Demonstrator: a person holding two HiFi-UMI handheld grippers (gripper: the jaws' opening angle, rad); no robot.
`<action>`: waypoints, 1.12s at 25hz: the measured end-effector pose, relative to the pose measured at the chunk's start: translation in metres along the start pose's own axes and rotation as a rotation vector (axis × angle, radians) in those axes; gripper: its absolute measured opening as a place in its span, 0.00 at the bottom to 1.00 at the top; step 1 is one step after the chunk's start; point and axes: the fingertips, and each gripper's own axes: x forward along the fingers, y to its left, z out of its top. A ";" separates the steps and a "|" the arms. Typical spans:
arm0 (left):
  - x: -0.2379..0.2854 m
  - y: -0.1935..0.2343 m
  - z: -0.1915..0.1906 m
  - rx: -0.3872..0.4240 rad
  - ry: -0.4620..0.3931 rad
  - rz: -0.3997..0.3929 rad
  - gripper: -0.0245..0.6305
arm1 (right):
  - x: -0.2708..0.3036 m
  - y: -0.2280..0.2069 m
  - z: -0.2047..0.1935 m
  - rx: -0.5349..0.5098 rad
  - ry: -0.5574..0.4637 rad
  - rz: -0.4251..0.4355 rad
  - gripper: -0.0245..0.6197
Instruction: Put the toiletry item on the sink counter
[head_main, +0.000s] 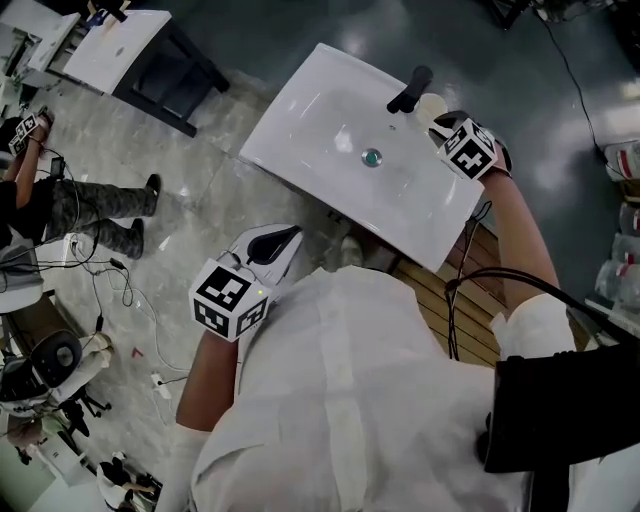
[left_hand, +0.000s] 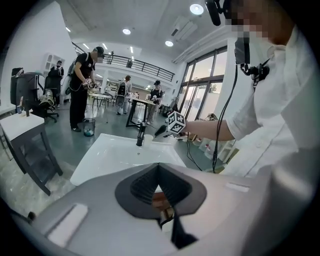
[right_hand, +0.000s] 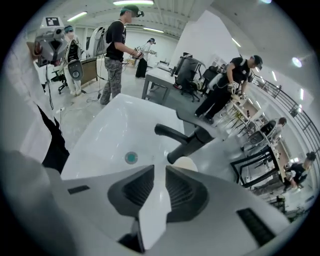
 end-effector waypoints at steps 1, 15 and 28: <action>-0.004 -0.003 -0.002 0.003 -0.007 -0.007 0.05 | -0.008 0.007 0.002 0.021 -0.015 -0.008 0.13; -0.082 -0.046 -0.065 0.056 -0.023 -0.163 0.05 | -0.102 0.224 0.070 0.460 -0.276 0.019 0.05; -0.140 -0.085 -0.122 0.101 0.013 -0.304 0.05 | -0.161 0.397 0.136 0.543 -0.417 0.050 0.05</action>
